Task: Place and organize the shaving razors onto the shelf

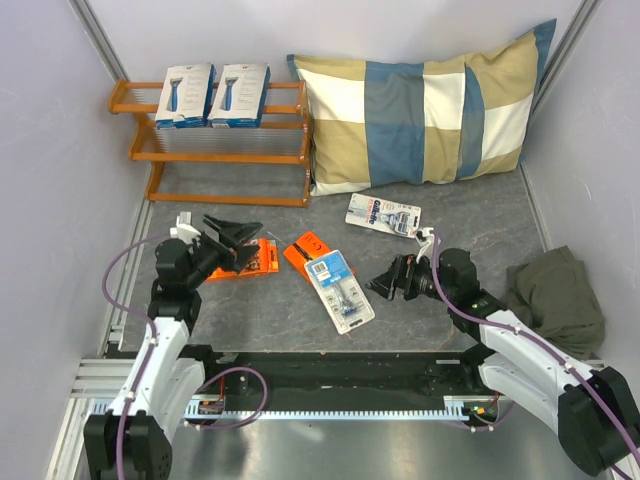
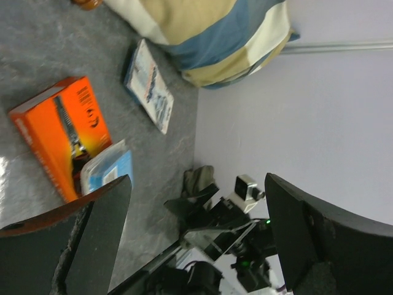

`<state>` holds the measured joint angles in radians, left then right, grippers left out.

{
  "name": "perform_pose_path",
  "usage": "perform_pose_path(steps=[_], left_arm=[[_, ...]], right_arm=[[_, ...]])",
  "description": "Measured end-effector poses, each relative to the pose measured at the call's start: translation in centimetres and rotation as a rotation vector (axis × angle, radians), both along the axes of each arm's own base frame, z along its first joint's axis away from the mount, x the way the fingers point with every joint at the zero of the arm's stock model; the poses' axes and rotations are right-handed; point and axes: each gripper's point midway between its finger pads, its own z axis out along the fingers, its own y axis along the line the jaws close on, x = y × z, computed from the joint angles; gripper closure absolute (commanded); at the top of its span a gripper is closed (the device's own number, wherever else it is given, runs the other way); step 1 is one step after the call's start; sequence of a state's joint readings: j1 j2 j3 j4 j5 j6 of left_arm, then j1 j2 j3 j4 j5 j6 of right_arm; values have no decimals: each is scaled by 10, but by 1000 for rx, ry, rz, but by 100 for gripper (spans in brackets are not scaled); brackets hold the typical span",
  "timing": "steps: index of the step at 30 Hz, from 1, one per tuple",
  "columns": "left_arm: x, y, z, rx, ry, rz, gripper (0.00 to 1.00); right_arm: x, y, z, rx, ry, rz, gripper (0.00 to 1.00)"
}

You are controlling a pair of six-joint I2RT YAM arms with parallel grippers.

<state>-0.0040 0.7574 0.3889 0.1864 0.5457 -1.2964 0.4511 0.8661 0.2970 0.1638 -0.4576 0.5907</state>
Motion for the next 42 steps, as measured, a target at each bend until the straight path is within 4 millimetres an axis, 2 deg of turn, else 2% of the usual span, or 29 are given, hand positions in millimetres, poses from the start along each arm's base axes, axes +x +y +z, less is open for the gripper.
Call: perform_pose_path(steps=[5,10,13,19,26,34,42], left_arm=[[-26,0,-35,71,39,-24,5],[-38,1,-55,160,83,-55,5],[-39,2,-60,209,106,-76,5],[-38,-2,-69,282,138,-135,5],[-47,-26,-93,342,203,-276,4],[-55,-44,-108,370,228,-356,4],[-64,-49,-126,376,253,-388,4]], right_arm=[[-1,0,-4,-11,11,2,2],[-5,0,-18,-52,42,20,2],[-10,4,-25,-74,56,42,4],[-16,20,-33,-110,86,93,17],[-15,47,-45,-186,98,142,33],[-11,79,-64,-284,92,164,41],[5,113,-75,-401,40,117,76]])
